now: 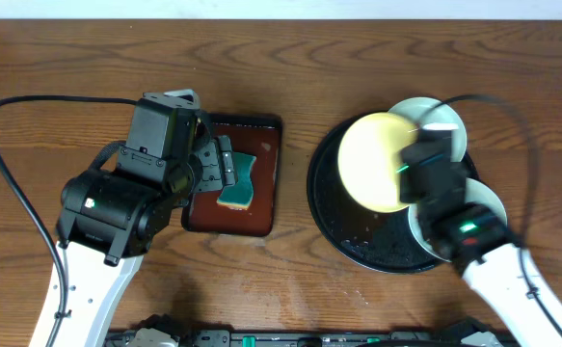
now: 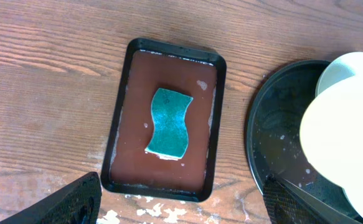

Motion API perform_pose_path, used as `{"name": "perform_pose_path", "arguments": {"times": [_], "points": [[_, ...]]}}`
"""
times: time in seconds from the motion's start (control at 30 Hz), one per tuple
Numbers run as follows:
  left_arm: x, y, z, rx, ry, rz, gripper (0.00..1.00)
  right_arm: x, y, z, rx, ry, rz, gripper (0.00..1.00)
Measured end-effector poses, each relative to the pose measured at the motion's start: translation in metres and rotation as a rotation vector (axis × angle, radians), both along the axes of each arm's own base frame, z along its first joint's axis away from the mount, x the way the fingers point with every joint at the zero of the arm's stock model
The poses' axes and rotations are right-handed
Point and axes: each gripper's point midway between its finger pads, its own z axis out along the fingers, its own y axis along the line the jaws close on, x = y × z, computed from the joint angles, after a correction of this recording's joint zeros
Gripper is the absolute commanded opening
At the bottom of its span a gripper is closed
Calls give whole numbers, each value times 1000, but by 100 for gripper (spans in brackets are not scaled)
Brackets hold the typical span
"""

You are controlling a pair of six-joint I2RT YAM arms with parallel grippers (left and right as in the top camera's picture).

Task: Clean dirty plates on tray and stack at the side
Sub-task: 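Carry the yellow plate right and set it down beside the round tray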

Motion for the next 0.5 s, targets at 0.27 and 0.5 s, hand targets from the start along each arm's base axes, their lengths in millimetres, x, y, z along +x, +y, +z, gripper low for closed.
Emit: {"name": "perform_pose_path", "arguments": {"times": [0.27,0.5], "points": [[0,0,0,0,0,0,84,-13,-156,-7,415,-37,-472,1],[0,0,0,0,0,0,84,-46,-259,-47,598,-79,-818,1]]}}
